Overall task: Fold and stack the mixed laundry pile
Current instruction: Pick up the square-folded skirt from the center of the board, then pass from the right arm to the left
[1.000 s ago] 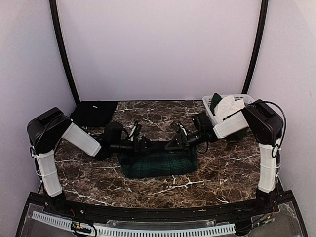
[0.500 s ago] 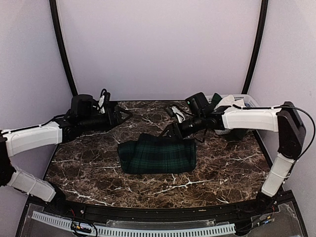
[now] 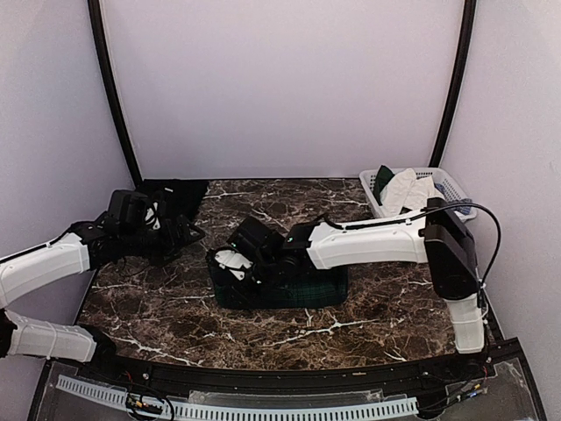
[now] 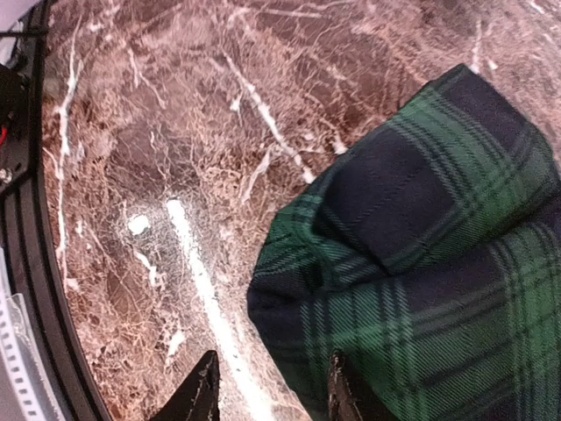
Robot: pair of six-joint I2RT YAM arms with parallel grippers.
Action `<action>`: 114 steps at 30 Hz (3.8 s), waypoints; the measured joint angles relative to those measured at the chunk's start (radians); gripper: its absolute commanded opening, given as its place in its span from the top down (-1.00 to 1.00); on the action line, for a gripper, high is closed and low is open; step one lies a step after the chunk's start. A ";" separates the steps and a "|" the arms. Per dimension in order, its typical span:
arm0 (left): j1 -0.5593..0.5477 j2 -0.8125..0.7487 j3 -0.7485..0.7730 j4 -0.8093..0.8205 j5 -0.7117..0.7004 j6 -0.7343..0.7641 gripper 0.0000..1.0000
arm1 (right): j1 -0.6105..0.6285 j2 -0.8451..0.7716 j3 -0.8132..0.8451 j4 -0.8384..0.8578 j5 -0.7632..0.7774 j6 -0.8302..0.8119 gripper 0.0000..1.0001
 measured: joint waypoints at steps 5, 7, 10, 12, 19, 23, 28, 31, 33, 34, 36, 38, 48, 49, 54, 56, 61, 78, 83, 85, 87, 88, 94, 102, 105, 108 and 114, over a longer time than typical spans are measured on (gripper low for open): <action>0.004 -0.018 -0.042 -0.026 -0.001 -0.033 -0.98 | 0.046 0.126 0.131 -0.065 0.086 -0.030 0.20; 0.005 -0.017 -0.058 -0.032 0.002 -0.043 -0.98 | 0.053 0.157 0.175 -0.081 0.116 -0.040 0.20; 0.006 -0.015 -0.080 -0.033 0.006 -0.059 -0.98 | 0.060 0.198 0.227 -0.097 0.150 -0.057 0.20; 0.008 -0.010 -0.089 -0.035 0.006 -0.070 -0.98 | 0.063 0.230 0.244 -0.101 0.167 -0.066 0.13; 0.019 0.000 -0.137 -0.003 0.037 -0.121 -0.98 | 0.081 0.269 0.237 -0.096 0.217 -0.092 0.67; 0.022 0.030 -0.184 0.043 0.079 -0.146 -0.98 | 0.081 0.269 0.236 -0.089 0.251 -0.106 1.00; 0.023 0.037 -0.195 0.103 0.118 -0.159 -0.98 | 0.082 0.254 0.221 -0.082 0.267 -0.126 1.00; 0.023 0.045 -0.198 0.150 0.143 -0.172 -0.98 | 0.082 0.225 0.190 -0.077 0.265 -0.136 1.00; 0.023 0.059 -0.206 0.189 0.160 -0.185 -0.98 | 0.081 0.192 0.154 -0.061 0.263 -0.138 1.00; 0.023 0.072 -0.211 0.214 0.168 -0.197 -0.98 | 0.080 0.174 0.138 -0.055 0.261 -0.140 1.00; 0.023 0.097 -0.219 0.247 0.181 -0.213 -0.98 | 0.078 0.143 0.112 -0.039 0.261 -0.141 1.00; 0.023 0.122 -0.230 0.286 0.194 -0.233 -0.98 | 0.076 0.118 0.092 -0.019 0.261 -0.141 1.00; 0.008 0.226 -0.248 0.495 0.260 -0.322 -0.98 | 0.058 0.097 0.072 0.020 0.256 -0.138 1.00; 0.007 0.241 -0.248 0.516 0.262 -0.334 -0.98 | 0.056 0.097 0.073 0.019 0.254 -0.138 1.00; -0.035 0.337 -0.247 0.607 0.272 -0.385 -0.98 | 0.048 0.098 0.112 0.011 0.251 -0.138 1.00; -0.058 0.383 -0.247 0.643 0.280 -0.407 -0.98 | 0.046 0.098 0.136 0.015 0.251 -0.138 1.00; -0.081 0.463 -0.239 0.743 0.296 -0.453 -0.98 | 0.043 0.098 0.150 0.020 0.250 -0.138 1.00; -0.116 0.485 -0.200 0.849 0.299 -0.494 -0.98 | 0.042 0.079 0.062 0.077 0.200 -0.140 1.00; -0.132 0.547 -0.174 0.866 0.311 -0.499 -0.98 | 0.037 0.079 0.066 0.078 0.189 -0.142 1.00; -0.142 0.569 -0.172 0.864 0.312 -0.501 -0.98 | 0.035 0.079 0.073 0.076 0.188 -0.143 1.00; -0.149 0.582 -0.166 0.860 0.312 -0.502 -0.98 | 0.035 0.079 0.082 0.075 0.185 -0.143 1.00; -0.153 0.589 -0.159 0.859 0.312 -0.502 -0.98 | 0.035 0.079 0.086 0.074 0.184 -0.143 1.00; -0.158 0.624 -0.103 0.853 0.315 -0.488 -0.43 | 0.026 0.079 0.092 0.063 0.182 -0.140 1.00; -0.161 0.625 0.006 0.677 0.293 -0.386 0.74 | 0.018 0.073 0.088 0.060 0.194 -0.128 0.76; -0.162 0.625 0.061 0.582 0.279 -0.330 1.00 | 0.006 0.044 0.074 0.058 0.187 -0.113 0.41; -0.162 0.624 0.140 0.492 0.252 -0.256 1.00 | -0.005 -0.009 0.046 0.064 0.180 -0.104 0.08; -0.145 0.624 0.238 0.334 0.206 -0.130 1.00 | -0.020 -0.183 -0.055 0.094 0.181 -0.071 -0.43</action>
